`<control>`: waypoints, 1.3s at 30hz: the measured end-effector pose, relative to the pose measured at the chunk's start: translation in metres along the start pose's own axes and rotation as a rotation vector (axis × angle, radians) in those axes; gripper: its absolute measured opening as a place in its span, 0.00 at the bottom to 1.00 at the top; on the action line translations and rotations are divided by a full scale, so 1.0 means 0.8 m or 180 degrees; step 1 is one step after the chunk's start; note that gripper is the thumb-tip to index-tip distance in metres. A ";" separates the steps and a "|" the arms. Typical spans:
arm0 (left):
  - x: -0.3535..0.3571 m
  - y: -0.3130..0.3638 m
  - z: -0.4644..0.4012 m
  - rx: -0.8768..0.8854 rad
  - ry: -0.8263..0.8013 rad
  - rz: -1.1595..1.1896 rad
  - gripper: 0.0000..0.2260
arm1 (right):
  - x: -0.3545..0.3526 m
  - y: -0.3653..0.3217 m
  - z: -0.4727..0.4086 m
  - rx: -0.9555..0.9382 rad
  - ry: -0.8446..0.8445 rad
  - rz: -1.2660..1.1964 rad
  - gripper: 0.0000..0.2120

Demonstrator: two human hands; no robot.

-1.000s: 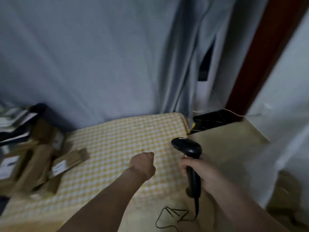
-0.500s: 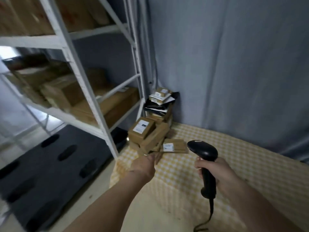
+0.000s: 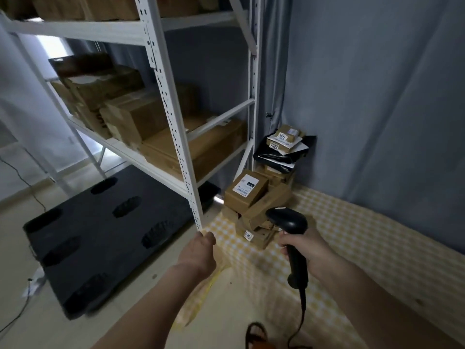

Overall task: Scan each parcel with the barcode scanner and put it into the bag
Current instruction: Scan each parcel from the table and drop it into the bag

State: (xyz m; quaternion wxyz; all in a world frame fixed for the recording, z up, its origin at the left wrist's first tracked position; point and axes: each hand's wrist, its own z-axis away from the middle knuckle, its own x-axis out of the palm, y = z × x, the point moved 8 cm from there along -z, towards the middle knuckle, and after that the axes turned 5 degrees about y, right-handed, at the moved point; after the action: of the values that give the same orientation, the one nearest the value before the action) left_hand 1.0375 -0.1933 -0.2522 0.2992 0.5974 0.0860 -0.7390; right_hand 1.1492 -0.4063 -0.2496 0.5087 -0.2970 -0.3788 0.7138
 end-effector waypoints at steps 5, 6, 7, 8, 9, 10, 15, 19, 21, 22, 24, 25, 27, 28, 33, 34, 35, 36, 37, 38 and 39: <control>0.022 -0.012 -0.078 -0.0031 -0.0175 -0.0017 0.17 | 0.019 -0.005 -0.067 0.0207 -0.0019 0.0017 0.08; 0.024 -0.011 -0.101 -0.0051 -0.0201 -0.0050 0.15 | 0.020 -0.010 -0.082 0.0231 -0.0015 0.0034 0.08; 0.026 -0.008 -0.125 -0.0069 -0.0227 -0.0089 0.14 | 0.021 -0.014 -0.099 0.0255 0.0006 0.0039 0.08; 0.028 -0.004 -0.151 -0.0084 -0.0263 -0.0117 0.14 | 0.021 -0.019 -0.116 0.0293 0.0029 0.0015 0.07; 0.027 0.002 -0.175 -0.0096 -0.0295 -0.0122 0.14 | 0.021 -0.024 -0.134 0.0341 0.0046 -0.0040 0.07; 0.026 0.007 -0.200 -0.0121 -0.0306 -0.0075 0.14 | 0.021 -0.029 -0.151 0.0383 0.0045 -0.0091 0.06; 0.033 0.015 -0.306 -0.0674 -0.0338 0.0780 0.13 | 0.029 -0.061 -0.235 0.0573 -0.0049 -0.0227 0.03; 0.068 0.005 -0.368 -0.1042 -0.0712 0.1356 0.25 | 0.045 -0.063 -0.303 0.0827 0.0038 -0.0293 0.05; 0.092 -0.004 -0.387 -0.1378 -0.0943 0.1753 0.29 | 0.057 -0.057 -0.331 0.0915 0.0081 -0.0371 0.05; 0.102 -0.009 -0.395 -0.1594 -0.1020 0.2012 0.30 | 0.064 -0.053 -0.345 0.0963 0.0084 -0.0419 0.04; 0.113 -0.015 -0.412 -0.1938 -0.1075 0.2500 0.31 | 0.081 -0.044 -0.371 0.1082 0.0066 -0.0504 0.03; 0.118 -0.017 -0.421 -0.2034 -0.1089 0.2662 0.31 | 0.089 -0.040 -0.383 0.1138 0.0071 -0.0551 0.03; 0.130 -0.021 -0.441 -0.2209 -0.1115 0.2965 0.29 | 0.103 -0.031 -0.406 0.1240 0.0151 -0.0667 0.07; 0.135 -0.021 -0.451 -0.2294 -0.1151 0.3112 0.26 | 0.107 -0.028 -0.416 0.1273 0.0241 -0.0743 0.08; 0.163 -0.027 -0.502 -0.2293 -0.1332 0.3499 0.34 | 0.121 -0.018 -0.456 0.1160 0.0533 -0.0822 0.05; 0.169 -0.028 -0.512 -0.2238 -0.1385 0.3567 0.37 | 0.125 -0.015 -0.463 0.1150 0.0563 -0.0797 0.05; 0.176 -0.029 -0.520 -0.2189 -0.1475 0.3613 0.39 | 0.129 -0.014 -0.467 0.1146 0.0604 -0.0804 0.06; 0.182 -0.030 -0.527 -0.2146 -0.1578 0.3642 0.40 | 0.133 -0.011 -0.473 0.1157 0.0667 -0.0834 0.09; 0.188 -0.032 -0.532 -0.2114 -0.1667 0.3616 0.40 | 0.136 -0.008 -0.476 0.1187 0.0748 -0.0879 0.10; 0.192 -0.035 -0.535 -0.2068 -0.1743 0.3569 0.41 | 0.139 -0.005 -0.478 0.1220 0.0808 -0.0973 0.10; 0.196 -0.036 -0.538 -0.1978 -0.1829 0.3516 0.42 | 0.143 -0.002 -0.480 0.1257 0.0846 -0.1093 0.09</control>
State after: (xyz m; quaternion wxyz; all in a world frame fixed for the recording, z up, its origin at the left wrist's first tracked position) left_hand 1.3631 -0.0144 -0.5226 0.7994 0.2211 -0.1057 -0.5486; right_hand 1.4254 -0.2058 -0.4588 0.7152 -0.2146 -0.2074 0.6320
